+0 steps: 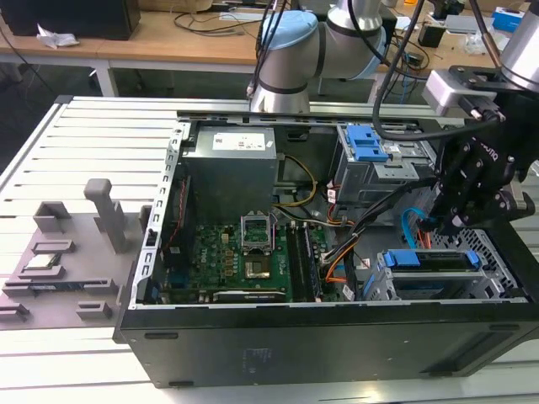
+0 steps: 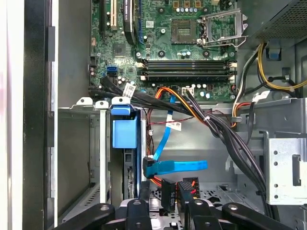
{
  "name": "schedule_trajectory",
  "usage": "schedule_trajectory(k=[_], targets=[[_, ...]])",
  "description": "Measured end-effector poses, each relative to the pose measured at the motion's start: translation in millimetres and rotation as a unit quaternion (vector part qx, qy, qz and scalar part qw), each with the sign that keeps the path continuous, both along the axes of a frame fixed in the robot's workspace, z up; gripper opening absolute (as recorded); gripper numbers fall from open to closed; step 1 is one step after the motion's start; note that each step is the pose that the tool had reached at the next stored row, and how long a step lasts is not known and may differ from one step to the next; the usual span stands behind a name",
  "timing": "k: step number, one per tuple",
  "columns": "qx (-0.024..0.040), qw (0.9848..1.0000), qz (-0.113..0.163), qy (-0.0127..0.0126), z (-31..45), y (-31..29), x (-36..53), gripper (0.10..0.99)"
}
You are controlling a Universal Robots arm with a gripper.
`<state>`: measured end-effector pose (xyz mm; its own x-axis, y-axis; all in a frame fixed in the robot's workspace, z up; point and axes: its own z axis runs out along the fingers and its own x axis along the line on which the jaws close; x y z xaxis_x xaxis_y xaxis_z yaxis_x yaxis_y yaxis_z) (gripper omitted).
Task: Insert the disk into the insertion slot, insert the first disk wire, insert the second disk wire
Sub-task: 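Insert the first disk wire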
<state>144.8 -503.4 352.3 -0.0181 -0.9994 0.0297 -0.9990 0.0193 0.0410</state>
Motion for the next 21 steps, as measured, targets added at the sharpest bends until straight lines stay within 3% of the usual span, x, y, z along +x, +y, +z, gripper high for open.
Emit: schedule_trajectory(k=[3,5,12,16,21], targets=[[-0.0002,1.0,0.0,0.0,0.0,0.0,0.0,0.282],[-0.0004,1.0,0.0,0.0,0.0,0.0,0.0,0.169],[-0.0007,1.0,0.0,0.0,-0.1,-0.5,0.0,0.169],[-0.0008,1.0,0.0,0.0,-0.3,-16.6,0.0,0.169],[-0.0008,1.0,0.0,0.0011,-3.0,-19.5,4.7,0.169]])
